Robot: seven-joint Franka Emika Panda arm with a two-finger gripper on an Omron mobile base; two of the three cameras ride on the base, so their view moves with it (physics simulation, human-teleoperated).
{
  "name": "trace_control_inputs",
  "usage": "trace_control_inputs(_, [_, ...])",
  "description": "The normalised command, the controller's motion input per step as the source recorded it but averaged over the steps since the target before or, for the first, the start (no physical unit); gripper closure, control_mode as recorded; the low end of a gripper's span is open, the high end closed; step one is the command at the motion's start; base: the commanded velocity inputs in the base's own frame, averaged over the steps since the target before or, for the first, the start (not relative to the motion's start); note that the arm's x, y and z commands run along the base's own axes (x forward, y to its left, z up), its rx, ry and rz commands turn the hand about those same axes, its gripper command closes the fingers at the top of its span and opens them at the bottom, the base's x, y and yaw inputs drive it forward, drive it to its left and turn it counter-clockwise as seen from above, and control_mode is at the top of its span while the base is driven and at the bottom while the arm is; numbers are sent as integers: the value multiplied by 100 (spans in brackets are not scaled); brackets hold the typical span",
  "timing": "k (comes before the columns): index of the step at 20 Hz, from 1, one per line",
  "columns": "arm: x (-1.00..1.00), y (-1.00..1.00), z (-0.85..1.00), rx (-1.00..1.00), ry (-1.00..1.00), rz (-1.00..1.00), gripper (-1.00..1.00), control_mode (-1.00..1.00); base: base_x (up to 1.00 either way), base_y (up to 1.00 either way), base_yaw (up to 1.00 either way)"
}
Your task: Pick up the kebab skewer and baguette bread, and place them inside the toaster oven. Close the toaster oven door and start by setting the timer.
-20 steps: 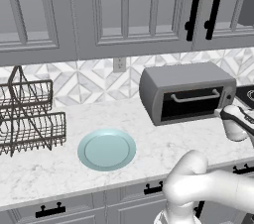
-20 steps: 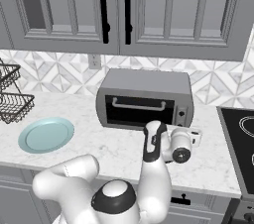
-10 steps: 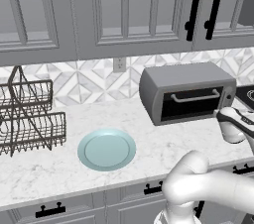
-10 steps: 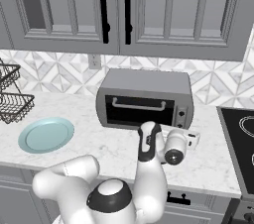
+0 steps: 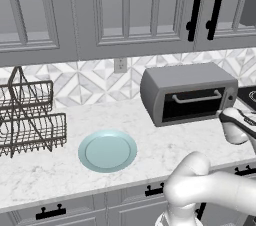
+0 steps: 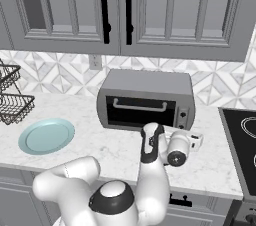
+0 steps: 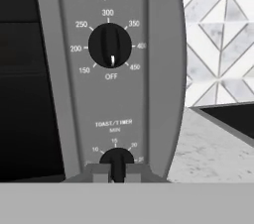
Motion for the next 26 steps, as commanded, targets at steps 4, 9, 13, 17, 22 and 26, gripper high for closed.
trace_control_inputs(4, [36,1,0,0,-1,4,100,-100,0,0,0])
trace_control_inputs(9, [23,15,0,0,0,0,100,-100,0,0,0])
trace_control_inputs(13, [0,13,0,0,0,0,100,-100,0,0,0])
trace_control_inputs(17, [0,1,0,0,0,0,100,-100,0,0,0])
trace_control_inputs(22, [0,0,0,6,0,0,100,-100,0,0,0])
trace_control_inputs(26, [0,0,0,13,0,0,100,-100,0,0,0])
